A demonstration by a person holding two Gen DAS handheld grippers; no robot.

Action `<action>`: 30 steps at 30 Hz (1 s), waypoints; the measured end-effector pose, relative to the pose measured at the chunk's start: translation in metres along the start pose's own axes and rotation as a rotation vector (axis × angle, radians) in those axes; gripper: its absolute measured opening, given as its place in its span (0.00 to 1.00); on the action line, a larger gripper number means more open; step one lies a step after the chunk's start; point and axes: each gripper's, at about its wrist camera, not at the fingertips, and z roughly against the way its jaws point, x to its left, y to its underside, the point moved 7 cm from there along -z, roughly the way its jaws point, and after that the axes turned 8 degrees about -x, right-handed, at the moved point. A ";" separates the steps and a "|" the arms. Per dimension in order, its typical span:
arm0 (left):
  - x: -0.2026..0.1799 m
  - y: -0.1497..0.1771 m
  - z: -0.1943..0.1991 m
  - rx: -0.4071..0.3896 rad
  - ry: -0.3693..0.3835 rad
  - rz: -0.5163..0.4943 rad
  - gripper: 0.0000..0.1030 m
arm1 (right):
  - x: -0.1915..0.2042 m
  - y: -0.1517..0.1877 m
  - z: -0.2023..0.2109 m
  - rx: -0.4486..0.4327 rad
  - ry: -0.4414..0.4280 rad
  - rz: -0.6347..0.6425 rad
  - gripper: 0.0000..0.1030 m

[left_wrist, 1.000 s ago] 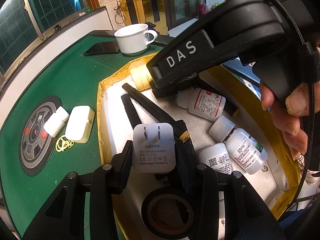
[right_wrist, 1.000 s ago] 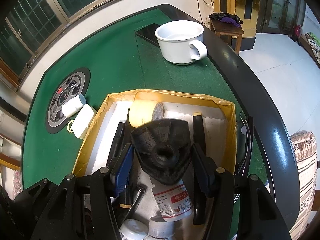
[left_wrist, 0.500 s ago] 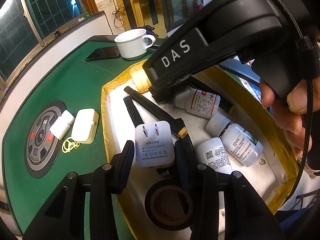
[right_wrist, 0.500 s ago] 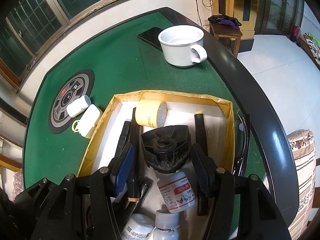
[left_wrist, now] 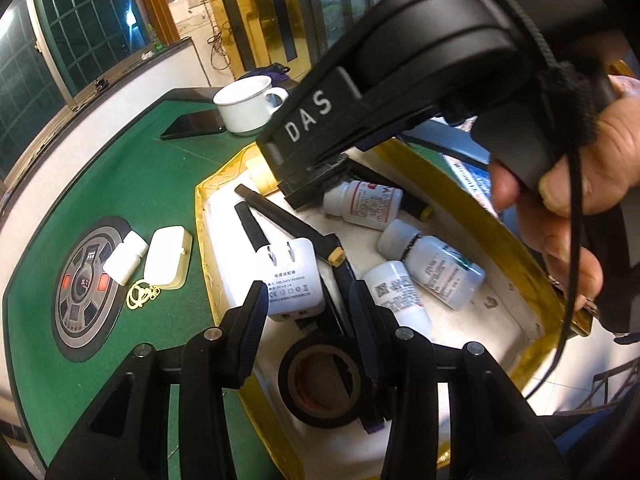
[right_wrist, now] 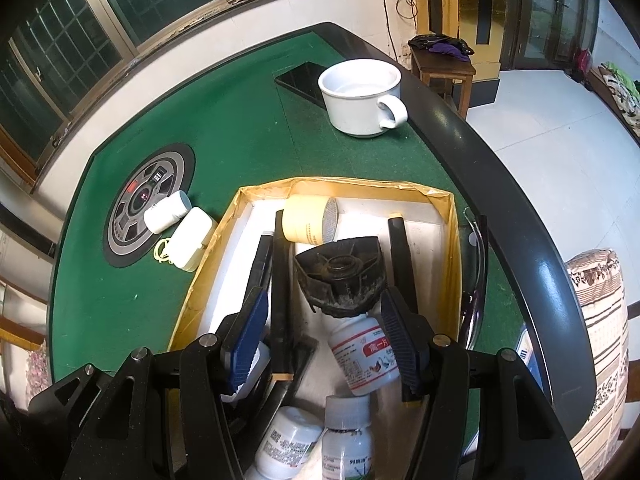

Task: Organize rigid objects
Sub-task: 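Lift both grippers and grasp the white pill bottle with the left gripper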

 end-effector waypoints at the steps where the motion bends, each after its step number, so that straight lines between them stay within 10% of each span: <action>1: 0.000 0.000 0.002 -0.003 0.003 0.000 0.45 | 0.001 -0.001 0.002 -0.006 0.000 -0.004 0.52; 15: 0.056 0.007 0.041 -0.080 0.031 0.149 0.49 | 0.030 -0.011 0.035 -0.075 -0.025 -0.054 0.52; 30: 0.213 0.012 0.009 -0.030 0.010 0.317 0.49 | 0.066 0.018 0.057 -0.070 -0.084 -0.090 0.53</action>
